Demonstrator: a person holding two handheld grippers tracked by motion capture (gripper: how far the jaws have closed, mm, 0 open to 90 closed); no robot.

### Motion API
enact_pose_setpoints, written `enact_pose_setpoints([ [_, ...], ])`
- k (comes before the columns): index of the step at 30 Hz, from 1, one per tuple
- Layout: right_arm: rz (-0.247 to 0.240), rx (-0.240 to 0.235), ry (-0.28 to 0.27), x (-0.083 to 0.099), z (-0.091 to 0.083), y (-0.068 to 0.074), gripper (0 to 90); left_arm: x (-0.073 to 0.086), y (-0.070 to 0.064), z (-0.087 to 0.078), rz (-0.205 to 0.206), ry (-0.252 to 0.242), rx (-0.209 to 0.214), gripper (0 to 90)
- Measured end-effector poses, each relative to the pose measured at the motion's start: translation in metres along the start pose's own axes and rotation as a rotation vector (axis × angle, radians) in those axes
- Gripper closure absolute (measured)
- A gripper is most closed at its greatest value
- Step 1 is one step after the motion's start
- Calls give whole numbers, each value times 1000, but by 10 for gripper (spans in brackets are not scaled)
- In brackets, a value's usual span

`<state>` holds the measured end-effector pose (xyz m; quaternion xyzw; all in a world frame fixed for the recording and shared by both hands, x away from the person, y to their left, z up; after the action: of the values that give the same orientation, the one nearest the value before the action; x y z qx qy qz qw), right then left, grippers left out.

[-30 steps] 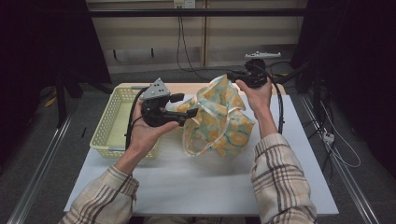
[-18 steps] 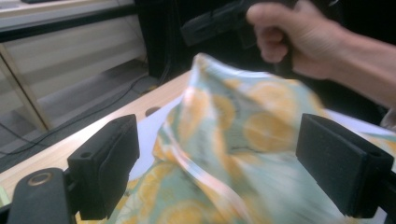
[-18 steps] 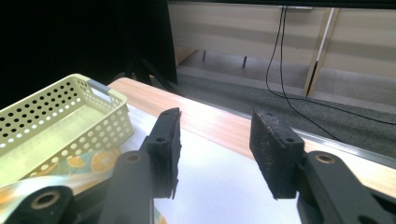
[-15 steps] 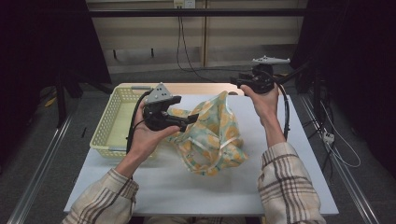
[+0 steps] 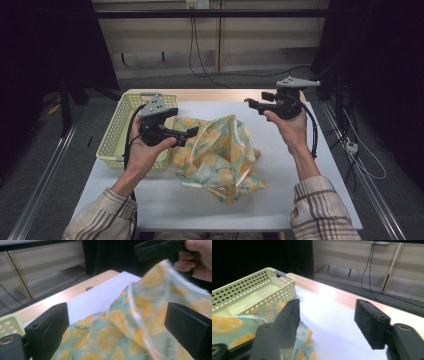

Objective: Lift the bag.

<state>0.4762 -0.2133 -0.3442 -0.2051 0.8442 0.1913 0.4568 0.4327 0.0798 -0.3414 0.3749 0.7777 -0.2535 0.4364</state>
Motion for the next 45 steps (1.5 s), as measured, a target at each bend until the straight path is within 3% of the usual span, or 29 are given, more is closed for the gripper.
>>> enact_pose_setpoints([
  [5,-4,1,-1,19,-12,8,325,13,3,-11,8,14,-6,47],
  [9,0,6,13,37,-19,13,278,24,5,-21,20,7,-35,47],
  [20,11,24,35,76,-37,26,193,61,8,-46,-3,51,-83,57],
  [26,43,38,31,95,-49,31,172,80,10,-59,-6,70,-122,57],
  [37,77,101,78,139,-64,31,172,121,15,-75,-83,65,-162,57],
  [41,81,119,97,150,-66,31,172,130,13,-79,-90,61,-177,58],
  [45,89,127,115,164,-68,32,172,138,6,-80,-82,60,-165,59],
])
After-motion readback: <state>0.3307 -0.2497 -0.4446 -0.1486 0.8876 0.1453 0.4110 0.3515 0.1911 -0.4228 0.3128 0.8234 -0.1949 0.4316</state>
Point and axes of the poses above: each handheld gripper's, and its own axes: z roughly forward along the jaws, x roughly out of its underside, y roughly to its left, the point moved 6 cm from there along z, roughly forward along the jaws, and after that the axes turned 6 degrees about y, right-handed, at the moved point
